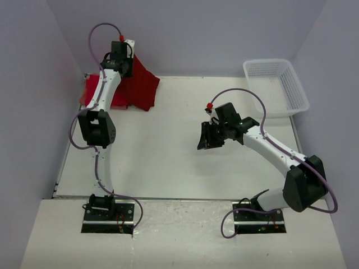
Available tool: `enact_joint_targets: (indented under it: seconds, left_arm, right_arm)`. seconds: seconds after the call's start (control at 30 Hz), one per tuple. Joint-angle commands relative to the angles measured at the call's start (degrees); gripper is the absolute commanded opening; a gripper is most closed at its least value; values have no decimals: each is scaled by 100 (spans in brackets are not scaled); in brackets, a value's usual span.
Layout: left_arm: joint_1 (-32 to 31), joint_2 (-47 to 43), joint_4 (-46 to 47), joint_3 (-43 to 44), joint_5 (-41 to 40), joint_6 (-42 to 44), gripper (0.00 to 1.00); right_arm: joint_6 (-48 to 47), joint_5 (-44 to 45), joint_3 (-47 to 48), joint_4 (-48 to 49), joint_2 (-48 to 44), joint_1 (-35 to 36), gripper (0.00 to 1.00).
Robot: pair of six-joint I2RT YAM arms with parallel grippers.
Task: Fold and stack the t-shirts
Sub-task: Put the neatly folded tshirt into the corner of the board with the left arm
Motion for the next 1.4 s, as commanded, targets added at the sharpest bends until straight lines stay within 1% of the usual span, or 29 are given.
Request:
enact_joint_targets:
  seconds: [0.0, 0.13, 0.43, 0.6, 0.73, 1.2, 1.37]
  left_arm:
    - [-2, -622, 357, 290, -163, 257, 0]
    - [-2, -754, 375, 290, -304, 319, 0]
    - [60, -860, 375, 413, -243, 345, 0]
    - [51, -912, 392, 571, -102, 328, 0]
    - [51, -948, 331, 773, -137, 354, 0]
    - [33, -1264, 225, 563, -76, 293, 0]
    - [7, -1334, 173, 466, -181, 319, 0]
  right_arm:
    - [-39, -194, 33, 75, 83, 50, 39]
    - [-48, -177, 7, 75, 118, 67, 40]
    - [-56, -186, -20, 110, 180, 85, 40]
    - [-56, -203, -37, 145, 259, 94, 40]
    - [-56, -212, -28, 154, 286, 111, 40]
    - [-39, -212, -28, 206, 356, 164, 40]
    - [-48, -212, -46, 198, 338, 164, 40]
